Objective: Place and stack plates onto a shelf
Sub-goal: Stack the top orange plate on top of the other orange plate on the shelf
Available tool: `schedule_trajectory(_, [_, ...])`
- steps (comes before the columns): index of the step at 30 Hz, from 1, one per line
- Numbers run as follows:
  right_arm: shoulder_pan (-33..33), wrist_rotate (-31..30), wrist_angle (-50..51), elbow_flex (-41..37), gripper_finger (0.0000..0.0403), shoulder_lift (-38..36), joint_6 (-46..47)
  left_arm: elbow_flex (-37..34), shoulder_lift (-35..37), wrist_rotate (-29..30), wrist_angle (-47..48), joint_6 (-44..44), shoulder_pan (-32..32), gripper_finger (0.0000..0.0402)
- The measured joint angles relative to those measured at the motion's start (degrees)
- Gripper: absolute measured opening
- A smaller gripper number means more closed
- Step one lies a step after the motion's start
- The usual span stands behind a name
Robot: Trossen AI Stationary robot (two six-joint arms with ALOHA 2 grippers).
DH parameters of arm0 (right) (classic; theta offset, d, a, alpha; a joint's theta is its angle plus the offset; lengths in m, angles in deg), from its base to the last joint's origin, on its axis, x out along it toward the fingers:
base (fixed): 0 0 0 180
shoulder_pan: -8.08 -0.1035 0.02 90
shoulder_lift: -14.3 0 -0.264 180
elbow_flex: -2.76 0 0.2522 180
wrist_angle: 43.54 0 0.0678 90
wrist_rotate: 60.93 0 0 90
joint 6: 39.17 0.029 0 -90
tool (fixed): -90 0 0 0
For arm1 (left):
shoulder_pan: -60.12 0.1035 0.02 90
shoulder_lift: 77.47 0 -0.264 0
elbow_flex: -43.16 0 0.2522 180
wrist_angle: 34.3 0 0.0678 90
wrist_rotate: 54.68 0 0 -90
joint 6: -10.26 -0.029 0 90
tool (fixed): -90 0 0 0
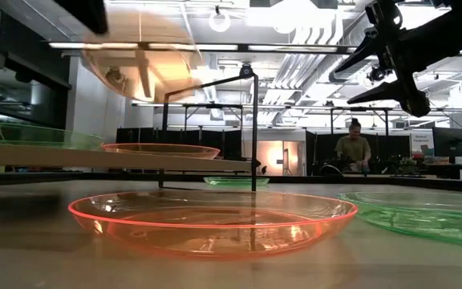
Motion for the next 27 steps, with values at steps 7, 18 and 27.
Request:
schedule_trajectory(7, [0.0,0.27,0.13,0.0,0.024,0.0,-0.02,-1.41,-8.97,4.89,-1.94,-5.05,0.76,0.0])
schedule_trajectory(18, [0.0,0.36,2.38,0.0,0.024,0.0,-0.02,-5.88,-9.65,3.82,-8.83,-4.71,3.6,0.0])
schedule_trajectory(27, [0.02,0.34,2.45,0.0,0.024,0.0,-0.02,-5.89,-10.12,3.47,-12.55,-4.67,5.99,0.0])
